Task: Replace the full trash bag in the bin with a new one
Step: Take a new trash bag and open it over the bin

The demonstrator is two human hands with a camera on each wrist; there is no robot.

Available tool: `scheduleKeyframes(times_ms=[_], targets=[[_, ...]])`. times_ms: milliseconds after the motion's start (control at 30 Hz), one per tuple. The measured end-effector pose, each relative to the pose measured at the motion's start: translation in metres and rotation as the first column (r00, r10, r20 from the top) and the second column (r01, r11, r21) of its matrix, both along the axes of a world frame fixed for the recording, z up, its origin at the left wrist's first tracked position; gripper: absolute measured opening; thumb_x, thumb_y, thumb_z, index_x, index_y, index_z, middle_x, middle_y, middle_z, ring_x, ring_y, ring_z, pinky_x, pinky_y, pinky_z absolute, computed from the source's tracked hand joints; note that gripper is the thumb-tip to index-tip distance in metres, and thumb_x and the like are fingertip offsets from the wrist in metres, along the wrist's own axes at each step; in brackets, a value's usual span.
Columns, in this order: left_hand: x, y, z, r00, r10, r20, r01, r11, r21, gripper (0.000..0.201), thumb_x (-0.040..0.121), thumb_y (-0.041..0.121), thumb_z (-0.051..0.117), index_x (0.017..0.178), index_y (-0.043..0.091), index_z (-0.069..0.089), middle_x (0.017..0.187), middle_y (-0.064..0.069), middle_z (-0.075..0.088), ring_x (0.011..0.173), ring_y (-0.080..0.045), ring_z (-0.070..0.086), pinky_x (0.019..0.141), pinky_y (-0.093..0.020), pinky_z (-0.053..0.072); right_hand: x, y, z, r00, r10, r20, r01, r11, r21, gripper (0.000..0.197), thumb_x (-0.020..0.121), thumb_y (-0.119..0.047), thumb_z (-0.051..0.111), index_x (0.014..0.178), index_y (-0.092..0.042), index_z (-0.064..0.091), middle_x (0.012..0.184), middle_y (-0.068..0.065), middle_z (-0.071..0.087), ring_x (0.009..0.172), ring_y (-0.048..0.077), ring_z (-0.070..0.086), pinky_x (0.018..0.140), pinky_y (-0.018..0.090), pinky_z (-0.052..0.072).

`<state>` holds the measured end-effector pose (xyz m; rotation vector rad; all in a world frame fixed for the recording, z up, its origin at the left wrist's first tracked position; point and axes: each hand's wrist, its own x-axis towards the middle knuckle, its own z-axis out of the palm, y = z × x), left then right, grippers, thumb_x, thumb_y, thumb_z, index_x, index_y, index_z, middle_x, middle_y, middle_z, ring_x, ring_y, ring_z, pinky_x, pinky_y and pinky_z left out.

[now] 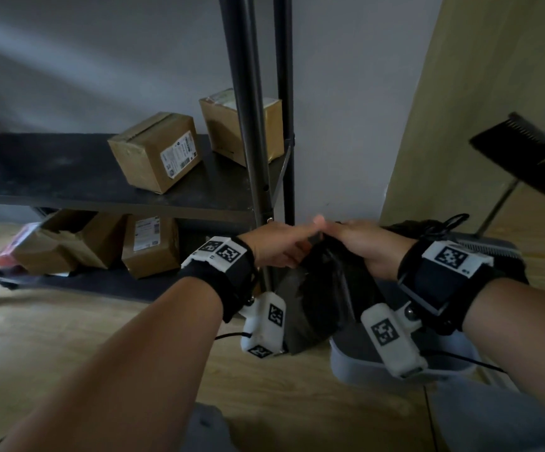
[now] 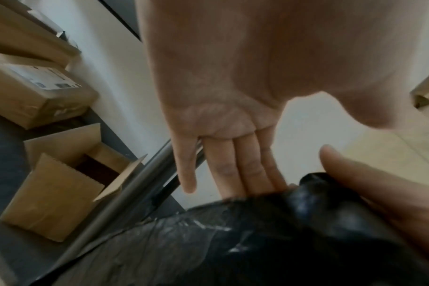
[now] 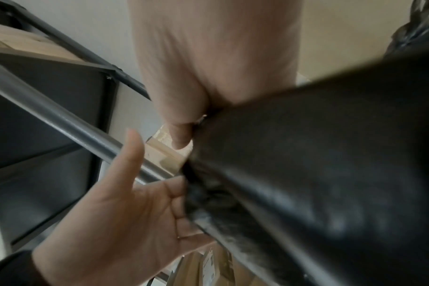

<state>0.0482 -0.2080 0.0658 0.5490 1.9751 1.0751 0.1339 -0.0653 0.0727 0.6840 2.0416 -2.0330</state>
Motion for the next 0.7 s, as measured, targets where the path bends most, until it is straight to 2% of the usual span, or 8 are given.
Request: scheduleKeyframes(times_ms=[100, 133, 233, 300, 367, 500, 633, 700], targets=[[0.002, -0.001, -0.002, 0.985, -0.072, -0.157, 0.076, 0.997, 0.018, 0.019, 0.084, 0.037, 0.066, 0.079, 0.018, 0.069, 0.074, 0.001, 0.063, 0.072, -0.011, 0.056, 0.070, -0.021, 0.047, -0.002, 0.001, 0.001, 0.999, -0.007, 0.054, 0.010, 0.997, -0.071, 0.037, 0.089, -0.043, 0.059, 0.091, -0.007, 0.064, 0.085, 0.011, 0.069, 0.078, 0.023, 0.066, 0.075, 0.033, 0.055], [0.000, -0.003, -0.002, 0.981, -0.057, -0.186, 0.063, 0.998, 0.029, 0.015, 0.086, 0.030, 0.066, 0.075, 0.020, 0.069, 0.073, 0.001, 0.062, 0.071, -0.012, 0.055, 0.069, -0.023, 0.046, -0.002, 0.002, 0.002, 0.997, 0.003, 0.075, 0.004, 0.995, -0.097, 0.035, 0.090, -0.043, 0.057, 0.089, -0.008, 0.064, 0.082, 0.010, 0.068, 0.075, 0.022, 0.065, 0.072, 0.031, 0.054], [-0.009, -0.012, -0.002, 0.995, 0.002, -0.102, 0.008, 0.996, 0.091, 0.018, 0.089, 0.023, 0.063, 0.072, 0.020, 0.067, 0.082, -0.004, 0.065, 0.080, -0.018, 0.060, 0.084, -0.033, 0.048, 0.002, 0.003, 0.004, 0.990, 0.073, 0.118, -0.053, 0.985, -0.166, 0.041, 0.090, -0.045, 0.057, 0.105, -0.009, 0.068, 0.094, 0.011, 0.072, 0.084, 0.022, 0.068, 0.076, 0.030, 0.055], [-0.012, -0.017, -0.002, 0.995, 0.013, -0.104, -0.001, 0.994, 0.111, 0.018, 0.090, 0.018, 0.061, 0.073, 0.017, 0.065, 0.080, -0.002, 0.063, 0.078, -0.015, 0.059, 0.082, -0.029, 0.047, 0.004, 0.005, 0.005, 0.989, 0.036, 0.146, -0.011, 0.986, -0.164, 0.050, 0.087, -0.048, 0.059, 0.115, -0.008, 0.065, 0.104, 0.013, 0.072, 0.089, 0.025, 0.067, 0.082, 0.032, 0.054], [-0.012, -0.017, -0.002, 0.987, 0.024, -0.158, -0.004, 0.992, 0.126, 0.015, 0.091, 0.016, 0.059, 0.077, 0.014, 0.063, 0.079, -0.003, 0.060, 0.076, -0.013, 0.056, 0.078, -0.025, 0.045, 0.003, 0.006, 0.005, 0.988, -0.027, 0.151, 0.048, 0.990, -0.136, 0.057, 0.084, -0.056, 0.059, 0.118, -0.010, 0.064, 0.109, 0.016, 0.071, 0.093, 0.027, 0.067, 0.084, 0.033, 0.053], [-0.012, -0.010, -0.005, 0.975, 0.041, -0.218, -0.014, 0.992, 0.124, 0.020, 0.092, 0.018, 0.058, 0.071, 0.018, 0.058, 0.083, -0.011, 0.055, 0.083, -0.022, 0.050, 0.080, -0.035, 0.041, -0.002, 0.007, 0.001, 0.962, -0.269, 0.055, 0.272, 0.959, -0.078, 0.066, 0.084, -0.058, 0.057, 0.126, -0.008, 0.056, 0.113, 0.010, 0.064, 0.096, 0.025, 0.063, 0.083, 0.030, 0.049], [-0.015, -0.009, -0.007, 0.974, 0.059, -0.218, -0.032, 0.992, 0.126, 0.024, 0.091, 0.019, 0.058, 0.068, 0.022, 0.057, 0.075, -0.002, 0.056, 0.082, -0.021, 0.051, 0.082, -0.036, 0.040, -0.010, 0.011, -0.003, 0.930, -0.367, -0.007, 0.366, 0.929, -0.065, 0.066, 0.089, -0.053, 0.054, 0.130, -0.001, 0.053, 0.106, 0.008, 0.060, 0.095, 0.024, 0.060, 0.087, 0.031, 0.047], [-0.015, -0.009, -0.005, 0.974, 0.051, -0.222, -0.024, 0.992, 0.123, 0.025, 0.092, 0.020, 0.058, 0.067, 0.022, 0.057, 0.073, 0.000, 0.055, 0.080, -0.020, 0.051, 0.082, -0.035, 0.041, -0.011, 0.014, -0.004, 0.924, -0.382, 0.013, 0.382, 0.919, -0.095, 0.064, 0.089, -0.052, 0.054, 0.127, -0.001, 0.056, 0.096, 0.008, 0.063, 0.085, 0.023, 0.062, 0.078, 0.031, 0.050]])
